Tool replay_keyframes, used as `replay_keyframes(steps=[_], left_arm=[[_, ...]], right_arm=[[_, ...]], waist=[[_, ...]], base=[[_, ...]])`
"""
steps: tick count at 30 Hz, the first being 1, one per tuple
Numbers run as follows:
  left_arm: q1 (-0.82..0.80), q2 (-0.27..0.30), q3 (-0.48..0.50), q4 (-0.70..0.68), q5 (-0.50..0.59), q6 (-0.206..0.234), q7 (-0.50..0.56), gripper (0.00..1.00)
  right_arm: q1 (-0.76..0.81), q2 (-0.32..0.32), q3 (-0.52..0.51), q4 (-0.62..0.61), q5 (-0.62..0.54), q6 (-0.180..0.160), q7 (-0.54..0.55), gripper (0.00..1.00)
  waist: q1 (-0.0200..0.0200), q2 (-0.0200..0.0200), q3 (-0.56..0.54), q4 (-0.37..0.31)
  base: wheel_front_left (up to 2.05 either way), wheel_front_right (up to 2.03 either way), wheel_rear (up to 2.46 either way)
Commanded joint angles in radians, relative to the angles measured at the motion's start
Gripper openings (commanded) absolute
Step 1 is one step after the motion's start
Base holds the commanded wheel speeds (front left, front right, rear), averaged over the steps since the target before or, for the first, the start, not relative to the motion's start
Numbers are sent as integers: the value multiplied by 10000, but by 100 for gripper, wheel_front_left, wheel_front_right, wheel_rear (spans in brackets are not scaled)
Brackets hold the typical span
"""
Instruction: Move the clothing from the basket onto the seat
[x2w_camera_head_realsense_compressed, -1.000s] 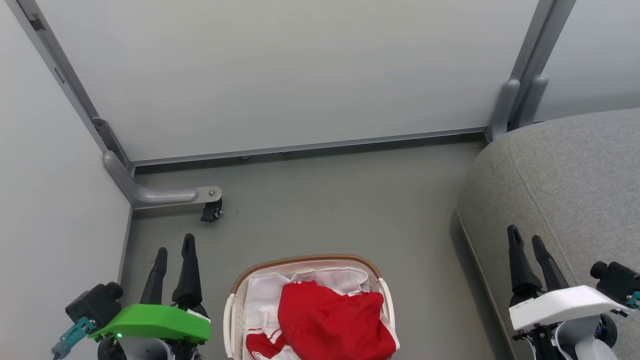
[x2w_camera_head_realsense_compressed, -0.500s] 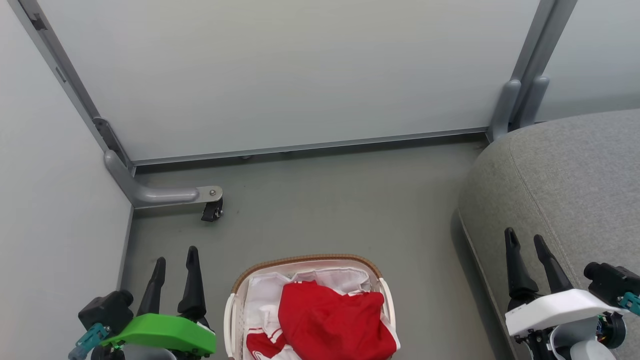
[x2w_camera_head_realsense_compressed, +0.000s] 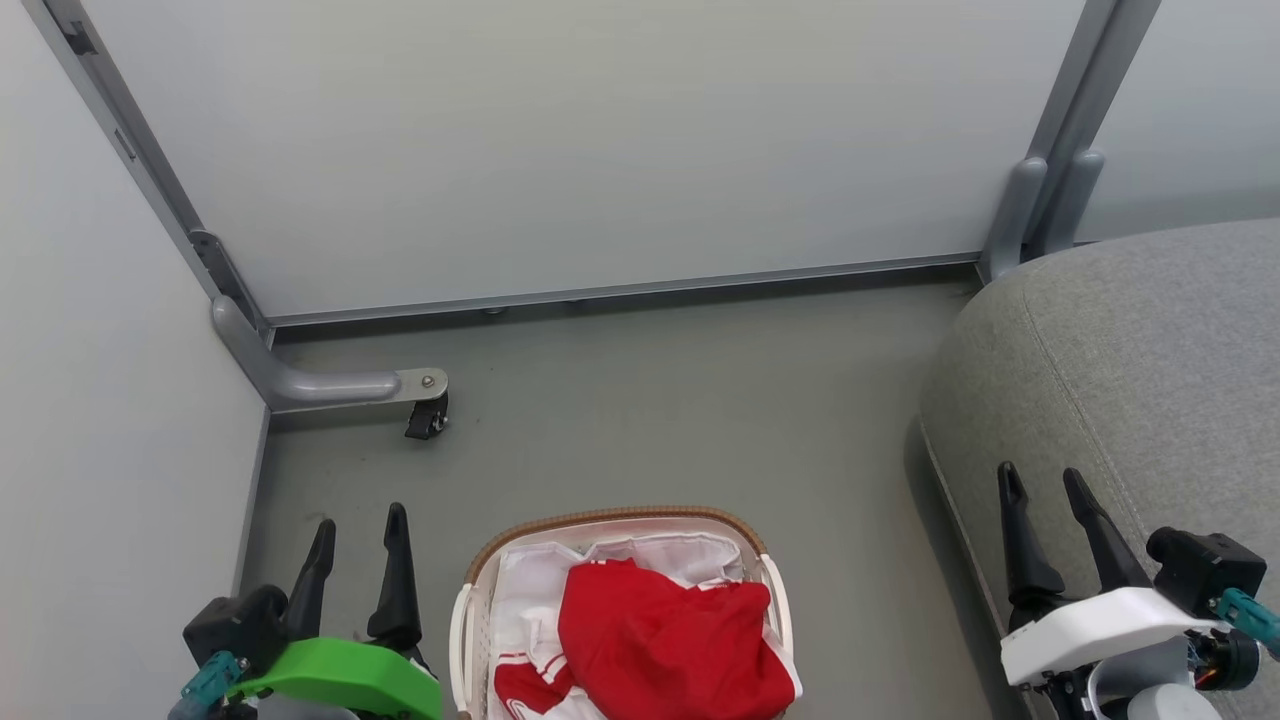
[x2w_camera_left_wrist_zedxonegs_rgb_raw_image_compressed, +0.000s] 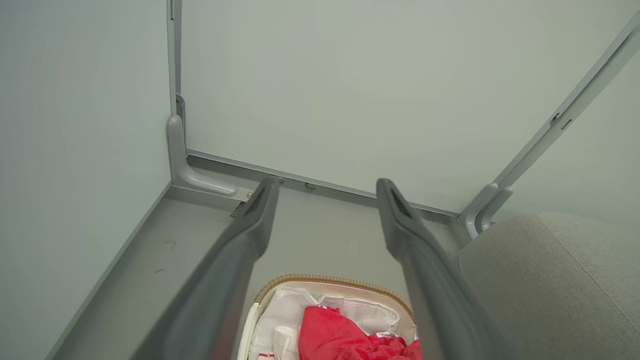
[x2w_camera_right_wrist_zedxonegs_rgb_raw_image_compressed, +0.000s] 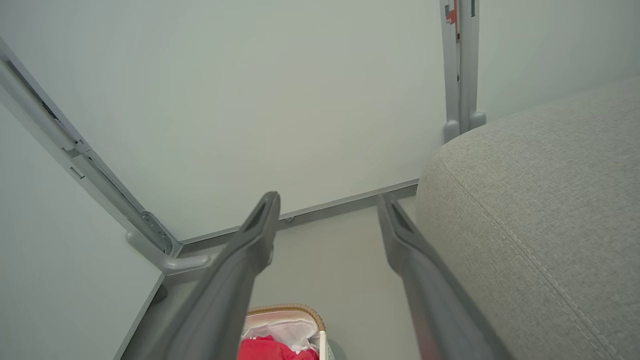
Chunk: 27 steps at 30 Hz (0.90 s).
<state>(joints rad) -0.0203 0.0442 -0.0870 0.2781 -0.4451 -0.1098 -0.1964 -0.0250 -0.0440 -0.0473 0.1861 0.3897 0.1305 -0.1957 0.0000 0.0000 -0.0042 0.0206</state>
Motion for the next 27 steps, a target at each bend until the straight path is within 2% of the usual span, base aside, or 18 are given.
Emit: replay_keyframes(steps=[1, 27], left_arm=[[104, 72, 1, 3, 216, -20, -112, 100], [363, 87, -105, 552, 1980, -35, -615, 100]], right_arm=[[138, -63, 14, -24, -234, 4, -111, 100], [452, -86, 122, 109, -2188, 4, -614, 100]], waist=[[0, 0, 1, 2], [0, 0, -103, 96]], base=[[0, 0, 0], [0, 0, 0]])
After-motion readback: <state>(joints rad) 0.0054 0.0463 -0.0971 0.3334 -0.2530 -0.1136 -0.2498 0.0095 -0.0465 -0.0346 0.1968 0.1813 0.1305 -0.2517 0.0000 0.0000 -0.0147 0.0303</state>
